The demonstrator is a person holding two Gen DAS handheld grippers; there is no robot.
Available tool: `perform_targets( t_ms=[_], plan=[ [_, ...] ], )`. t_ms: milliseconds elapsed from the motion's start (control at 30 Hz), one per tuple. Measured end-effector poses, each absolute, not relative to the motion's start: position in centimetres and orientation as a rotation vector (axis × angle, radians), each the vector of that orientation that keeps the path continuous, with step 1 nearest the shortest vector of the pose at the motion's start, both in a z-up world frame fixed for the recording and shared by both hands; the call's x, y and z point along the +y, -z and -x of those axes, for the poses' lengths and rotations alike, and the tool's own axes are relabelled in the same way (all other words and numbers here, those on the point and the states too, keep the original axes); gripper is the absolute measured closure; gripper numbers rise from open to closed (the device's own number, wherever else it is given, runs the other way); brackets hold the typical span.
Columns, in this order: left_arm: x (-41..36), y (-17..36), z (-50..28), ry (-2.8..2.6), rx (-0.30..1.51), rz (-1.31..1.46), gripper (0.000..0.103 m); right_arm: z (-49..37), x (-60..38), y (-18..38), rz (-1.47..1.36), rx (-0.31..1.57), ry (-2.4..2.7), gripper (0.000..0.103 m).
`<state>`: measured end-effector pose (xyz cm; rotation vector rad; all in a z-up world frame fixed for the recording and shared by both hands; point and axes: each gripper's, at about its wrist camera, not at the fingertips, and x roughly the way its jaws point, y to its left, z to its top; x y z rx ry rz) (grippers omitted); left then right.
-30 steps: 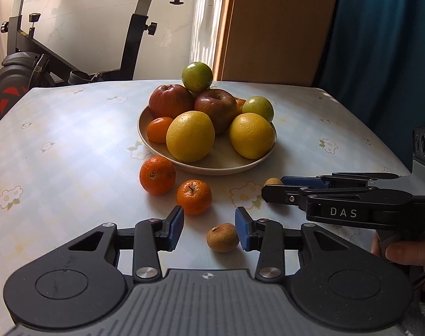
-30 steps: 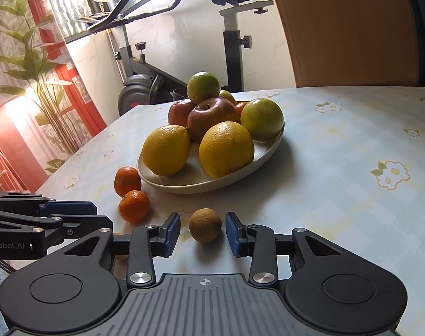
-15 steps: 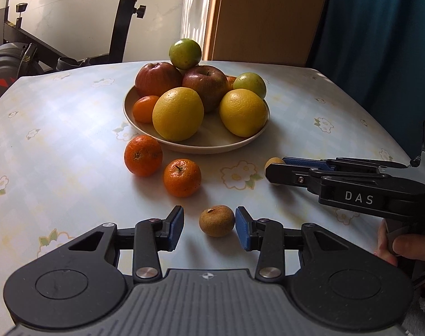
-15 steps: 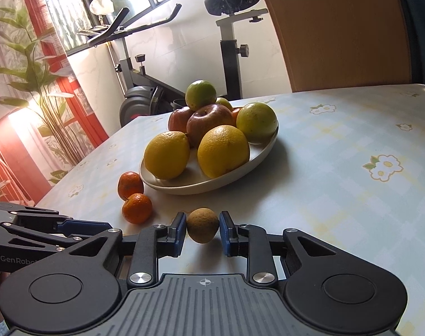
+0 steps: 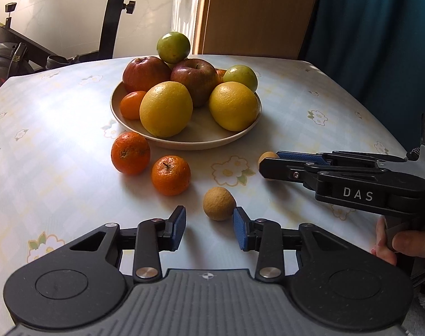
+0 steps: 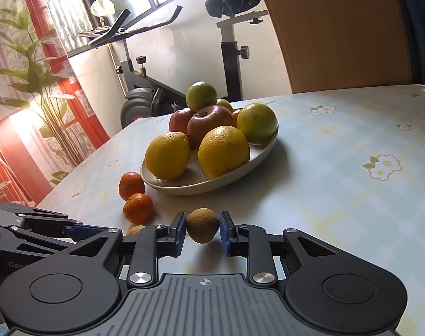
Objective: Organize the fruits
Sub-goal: 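Close both tools around the brown kiwi, then lift the kiwi with both tools and carry it over the plate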
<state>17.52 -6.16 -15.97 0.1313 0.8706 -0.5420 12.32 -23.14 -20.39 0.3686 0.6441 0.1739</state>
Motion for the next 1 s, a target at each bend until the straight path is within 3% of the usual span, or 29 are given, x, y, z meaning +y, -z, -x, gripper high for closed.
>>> perform_targets(
  t_ms=[567,667,1000],
  plan=[
    [-7.1,16.3,-18.6,0.571,0.871,-0.120,0.064,-12.4,-23.5,20.5,-0.382,0.636,-0.155,0.080],
    [-7.2,16.4,-18.8,0.583,0.866,-0.119,0.073,-12.4,-23.5,20.5,-0.382,0.636,-0.155,0.080],
    [-6.4,15.5,-17.7,0.595,0.811,-0.073,0.073,-12.4,-23.5,20.5,-0.382,0.636,-0.155,0.080]
  ],
)
